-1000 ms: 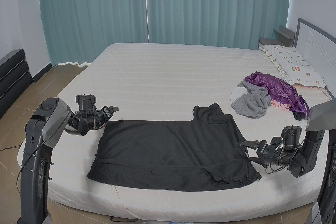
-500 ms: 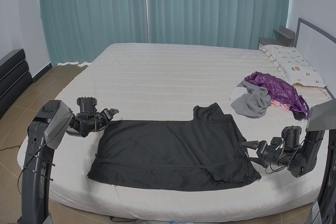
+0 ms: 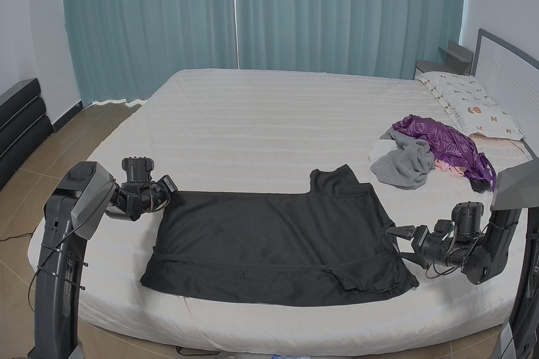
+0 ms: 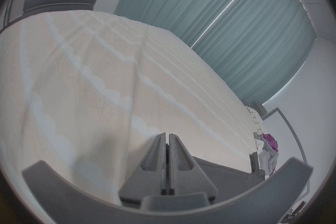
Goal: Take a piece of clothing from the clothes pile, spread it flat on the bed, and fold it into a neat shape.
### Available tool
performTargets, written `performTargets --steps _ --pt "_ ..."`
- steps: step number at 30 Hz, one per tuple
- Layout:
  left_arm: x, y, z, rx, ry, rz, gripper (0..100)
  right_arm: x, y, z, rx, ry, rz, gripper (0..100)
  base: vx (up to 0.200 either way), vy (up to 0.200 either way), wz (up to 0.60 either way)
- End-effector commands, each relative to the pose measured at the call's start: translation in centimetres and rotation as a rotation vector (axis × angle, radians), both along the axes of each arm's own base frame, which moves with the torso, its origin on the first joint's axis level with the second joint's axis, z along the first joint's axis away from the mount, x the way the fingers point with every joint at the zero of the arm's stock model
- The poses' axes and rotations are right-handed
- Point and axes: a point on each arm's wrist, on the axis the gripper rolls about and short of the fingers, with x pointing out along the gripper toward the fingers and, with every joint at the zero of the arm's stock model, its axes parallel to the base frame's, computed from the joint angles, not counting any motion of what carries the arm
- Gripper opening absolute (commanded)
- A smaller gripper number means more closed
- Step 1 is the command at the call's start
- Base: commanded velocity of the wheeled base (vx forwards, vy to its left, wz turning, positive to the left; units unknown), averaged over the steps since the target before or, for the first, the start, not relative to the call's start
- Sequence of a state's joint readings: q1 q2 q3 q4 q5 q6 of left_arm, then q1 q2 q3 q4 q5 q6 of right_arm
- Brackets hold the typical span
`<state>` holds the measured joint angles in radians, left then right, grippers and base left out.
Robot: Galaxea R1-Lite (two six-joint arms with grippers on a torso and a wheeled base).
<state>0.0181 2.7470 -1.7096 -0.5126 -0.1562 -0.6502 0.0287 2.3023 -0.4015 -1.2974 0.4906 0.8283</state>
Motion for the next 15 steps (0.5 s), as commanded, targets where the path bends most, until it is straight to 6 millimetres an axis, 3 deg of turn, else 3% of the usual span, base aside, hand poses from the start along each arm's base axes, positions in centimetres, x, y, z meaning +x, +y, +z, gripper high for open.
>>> performTargets --steps 1,15 --pt "0.04 0.19 0.05 0.003 -0.003 0.009 0 0.01 0.01 -0.04 0.0 0.001 0.001 100 0.0 0.0 0.0" --pt "0.29 0.38 0.5 0.024 -0.027 0.053 0 0.01 0.01 -0.04 0.0 0.001 0.001 100 0.0 0.0 0.0"
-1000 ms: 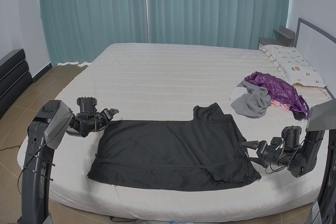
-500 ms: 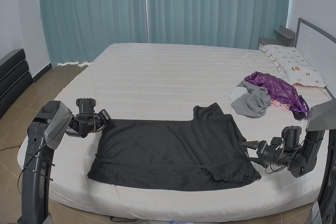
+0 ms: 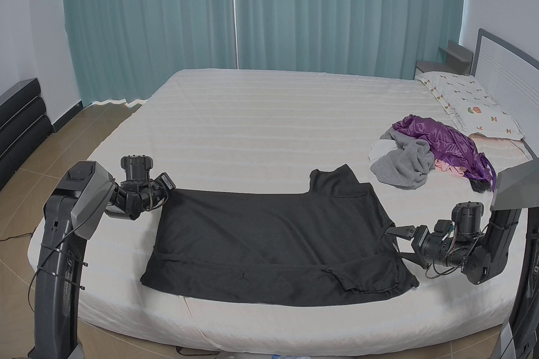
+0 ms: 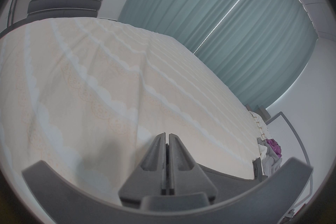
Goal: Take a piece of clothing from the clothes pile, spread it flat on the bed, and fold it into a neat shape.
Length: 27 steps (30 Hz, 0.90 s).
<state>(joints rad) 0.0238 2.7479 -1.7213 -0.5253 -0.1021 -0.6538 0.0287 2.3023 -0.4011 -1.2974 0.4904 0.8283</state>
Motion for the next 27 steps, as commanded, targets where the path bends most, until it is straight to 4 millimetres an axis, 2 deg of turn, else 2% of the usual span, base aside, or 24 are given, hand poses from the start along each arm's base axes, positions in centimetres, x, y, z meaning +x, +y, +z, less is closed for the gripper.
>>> performTargets --steps 1,7,10,15,16,17,20,21,22,27 --pt "0.1 -0.1 0.3 0.0 -0.007 -0.003 0 0.1 0.0 0.0 0.0 -0.001 0.001 100 0.0 0.0 0.0" --pt "0.1 -0.1 0.2 0.0 -0.006 -0.003 0 0.4 -0.1 0.0 0.002 -0.009 -0.003 100 0.0 0.0 0.0" --pt "0.0 -0.2 0.1 -0.001 -0.001 -0.004 0 2.2 0.1 0.2 -0.01 -0.051 -0.023 100 0.0 0.0 0.0" --pt "-0.1 -0.2 0.0 -0.003 0.004 -0.004 0 6.2 2.3 1.0 -0.092 -0.05 -0.077 100 0.0 0.0 0.0" --pt "-0.1 -0.2 0.0 -0.003 0.004 -0.003 0 6.4 2.3 1.0 -0.095 -0.048 -0.079 100 0.0 0.0 0.0" --pt "-0.1 -0.2 0.0 -0.003 0.004 -0.003 0 8.1 3.1 1.6 -0.125 -0.052 -0.099 100 0.0 0.0 0.0" --pt "-0.2 -0.2 -0.1 -0.003 0.007 -0.003 0 10.6 4.0 2.3 -0.146 -0.081 -0.092 100 0.0 0.0 0.0" --pt "-0.2 -0.2 -0.1 -0.003 0.007 -0.003 0 10.7 4.1 2.3 -0.148 -0.08 -0.09 100 0.0 0.0 0.0" --pt "-0.2 -0.2 -0.1 -0.003 0.007 -0.003 0 12.1 4.8 2.0 -0.16 -0.084 -0.072 100 0.0 0.0 0.0" --pt "-0.2 -0.2 -0.1 -0.003 0.01 -0.003 0 15.4 6.0 -0.1 -0.267 -0.098 -0.078 100 0.0 0.0 0.0"
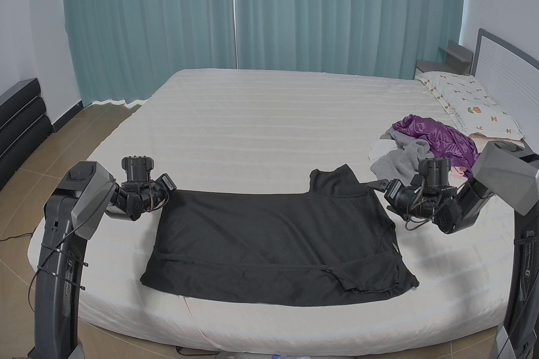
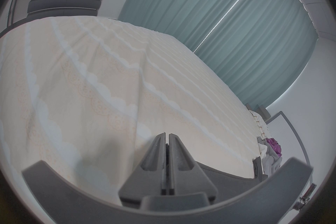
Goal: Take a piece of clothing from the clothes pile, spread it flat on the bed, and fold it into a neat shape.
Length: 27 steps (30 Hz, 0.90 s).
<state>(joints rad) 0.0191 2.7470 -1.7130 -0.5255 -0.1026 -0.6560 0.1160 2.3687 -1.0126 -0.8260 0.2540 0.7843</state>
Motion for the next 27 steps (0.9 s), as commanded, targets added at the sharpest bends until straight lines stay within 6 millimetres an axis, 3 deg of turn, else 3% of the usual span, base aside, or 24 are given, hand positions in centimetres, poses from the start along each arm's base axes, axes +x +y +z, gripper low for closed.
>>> performTargets --steps 1,9,15,27 --pt "-0.1 0.0 0.0 -0.001 0.004 0.001 0 4.7 2.6 -3.1 -0.133 0.0 0.0 100 0.0 0.0 0.0" --pt "-0.1 0.0 0.0 0.0 0.005 0.002 0 8.7 2.6 -4.7 -0.177 -0.026 -0.026 100 0.0 0.0 0.0" --pt "-0.1 0.0 0.0 0.0 0.005 0.002 0 10.5 2.1 -5.7 -0.187 -0.048 -0.057 100 0.0 0.0 0.0" --pt "-0.1 0.0 0.0 0.001 0.005 0.0 0 11.9 1.5 -5.4 -0.191 -0.074 -0.088 100 0.0 0.0 0.0"
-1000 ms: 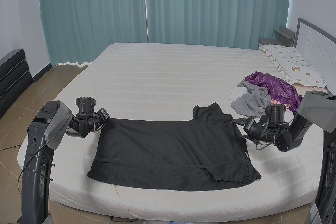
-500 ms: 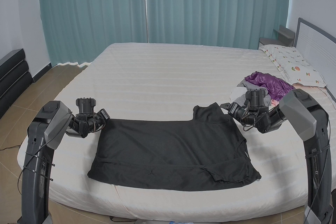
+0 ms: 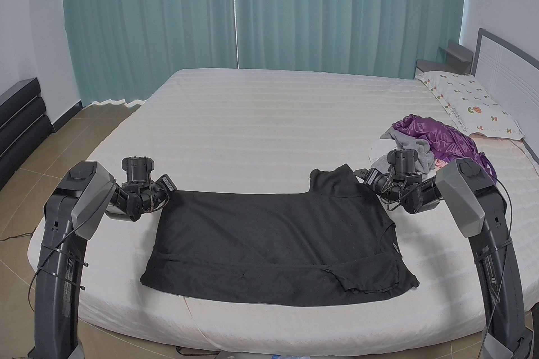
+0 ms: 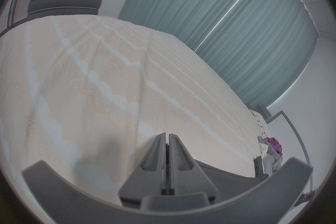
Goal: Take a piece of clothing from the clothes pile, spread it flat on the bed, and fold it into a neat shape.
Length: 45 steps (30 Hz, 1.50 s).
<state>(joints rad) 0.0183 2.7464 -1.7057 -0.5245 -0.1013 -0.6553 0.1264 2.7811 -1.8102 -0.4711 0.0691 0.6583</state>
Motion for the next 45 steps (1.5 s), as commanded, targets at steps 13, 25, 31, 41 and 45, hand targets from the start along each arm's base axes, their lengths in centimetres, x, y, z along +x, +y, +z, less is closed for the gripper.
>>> performTargets --steps 13,25,31,41,45 --pt "0.0 0.0 0.1 0.0 -0.002 0.0 0 0.4 -0.1 -0.6 0.0 0.0 -0.002 0 0.0 0.0 0.0" --pt "0.1 -0.1 0.5 0.003 -0.01 0.004 0 0.0 -0.7 0.9 0.01 -0.003 -0.015 0 0.0 0.0 0.0" --pt "0.1 0.0 1.0 0.022 -0.02 0.041 0 -1.0 -0.8 2.3 0.027 0.004 -0.023 0 0.0 0.0 0.0" --pt "-1.1 0.5 3.0 0.015 -0.068 0.072 0 -3.5 -2.3 5.6 0.094 -0.025 -0.059 0 0.0 0.0 0.0" --pt "-1.4 0.5 3.3 0.006 -0.083 0.073 0 -4.7 -3.0 6.2 0.117 -0.018 -0.026 0 0.0 0.0 0.0"
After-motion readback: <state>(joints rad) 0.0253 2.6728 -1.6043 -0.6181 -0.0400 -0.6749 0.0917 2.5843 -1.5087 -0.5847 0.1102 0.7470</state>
